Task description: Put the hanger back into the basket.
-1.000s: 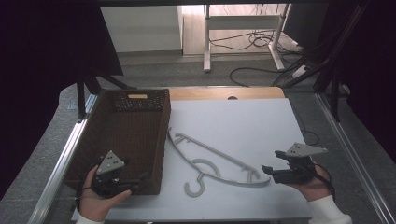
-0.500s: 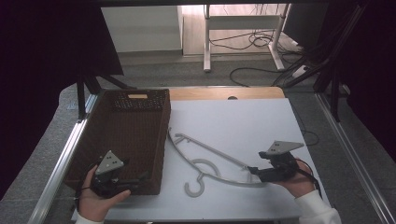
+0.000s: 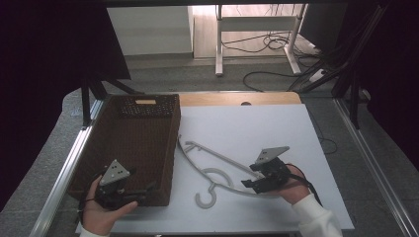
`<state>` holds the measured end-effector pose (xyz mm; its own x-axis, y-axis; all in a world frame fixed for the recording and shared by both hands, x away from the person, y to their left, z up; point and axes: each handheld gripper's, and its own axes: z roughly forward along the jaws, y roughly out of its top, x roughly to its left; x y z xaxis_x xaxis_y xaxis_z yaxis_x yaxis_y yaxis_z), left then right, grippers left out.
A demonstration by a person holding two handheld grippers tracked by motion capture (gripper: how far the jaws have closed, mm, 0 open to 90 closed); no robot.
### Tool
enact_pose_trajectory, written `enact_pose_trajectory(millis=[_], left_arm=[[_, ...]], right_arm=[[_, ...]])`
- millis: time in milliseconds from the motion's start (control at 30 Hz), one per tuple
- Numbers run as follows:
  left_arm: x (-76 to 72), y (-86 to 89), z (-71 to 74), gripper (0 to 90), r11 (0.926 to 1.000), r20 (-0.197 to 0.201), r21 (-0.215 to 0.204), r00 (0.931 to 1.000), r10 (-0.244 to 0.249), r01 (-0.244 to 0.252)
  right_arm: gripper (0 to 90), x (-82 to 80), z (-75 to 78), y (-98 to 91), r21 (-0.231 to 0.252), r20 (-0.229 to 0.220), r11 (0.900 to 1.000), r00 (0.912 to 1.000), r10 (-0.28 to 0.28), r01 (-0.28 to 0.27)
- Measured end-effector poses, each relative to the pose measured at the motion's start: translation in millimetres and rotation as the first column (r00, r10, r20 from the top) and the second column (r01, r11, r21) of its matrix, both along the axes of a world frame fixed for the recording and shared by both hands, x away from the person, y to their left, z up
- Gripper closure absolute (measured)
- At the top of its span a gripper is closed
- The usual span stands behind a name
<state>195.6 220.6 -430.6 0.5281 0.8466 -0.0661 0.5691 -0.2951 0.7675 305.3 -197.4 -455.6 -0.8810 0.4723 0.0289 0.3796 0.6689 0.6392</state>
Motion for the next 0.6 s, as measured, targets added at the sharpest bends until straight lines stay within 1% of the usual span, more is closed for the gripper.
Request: enact_pose_trajectory(millis=[33, 167, 200, 300, 367, 400, 467, 500, 533, 567, 600], left_arm=[[0.1, 0.0, -0.1, 19.6, 1.0000, 0.000, -0.002, 1.0000, 0.000, 0.000], [0.8, 1.2, -1.2, 19.6, 1.0000, -0.004, -0.003, 1.0000, 0.000, 0.000], [0.8, 1.4, -1.2, 19.6, 1.0000, -0.005, -0.004, 1.0000, 0.000, 0.000], [0.8, 1.2, -0.9, 19.6, 1.0000, -0.004, -0.005, 1.0000, -0.001, 0.001], [1.3, 0.2, -1.2, 19.6, 1.0000, -0.004, -0.005, 1.0000, -0.004, 0.004], [1.5, 0.0, -1.3, 19.6, 1.0000, -0.005, -0.003, 1.0000, -0.005, 0.005], [2.0, -1.0, -2.2, 19.6, 1.0000, -0.007, -0.005, 1.0000, -0.007, 0.007], [2.1, -1.0, -2.3, 19.6, 1.0000, -0.007, -0.003, 0.9999, -0.008, 0.008], [2.3, -1.1, -2.5, 19.6, 1.0000, -0.008, -0.002, 0.9999, -0.008, 0.008], [2.5, -0.9, -2.5, 19.6, 1.0000, -0.008, -0.003, 0.9999, -0.008, 0.008], [2.4, -0.8, -2.6, 19.6, 1.0000, -0.007, -0.003, 0.9999, -0.007, 0.007]], right_arm=[[38.0, 1.1, -4.4, 6.7, -0.019, -0.006, 0.9998, 0.9999, 0.010, -0.010], [41.2, 3.2, -13.2, 19.6, -0.054, -0.018, 0.9980, 0.9993, 0.033, -0.033], [41.2, 3.2, -13.2, 19.6, -0.054, -0.018, 0.9980, 0.9993, 0.033, -0.033], [44.3, 4.2, -18.3, 28.6, -0.082, -0.036, 0.9955, 0.9983, 0.046, -0.049], [46.7, 5.2, -21.3, 33.3, -0.096, -0.039, 0.9935, 0.9976, 0.058, -0.061], [47.7, 5.3, -23.1, 35.8, -0.109, -0.050, 0.9919, 0.9969, 0.061, -0.066], [49.7, 4.8, -25.9, 38.0, -0.130, -0.062, 0.9890, 0.9961, 0.063, -0.071], [52.1, 4.1, -29.1, 39.5, -0.148, -0.078, 0.9860, 0.9947, 0.066, -0.077], [52.1, 4.1, -29.1, 39.5, -0.148, -0.078, 0.9860, 0.9947, 0.066, -0.077], [54.8, 4.0, -32.7, 40.7, -0.165, -0.088, 0.9831, 0.9939, 0.066, -0.080], [55.9, 3.8, -33.7, 41.1, -0.170, -0.093, 0.9824, 0.9937, 0.061, -0.077]])
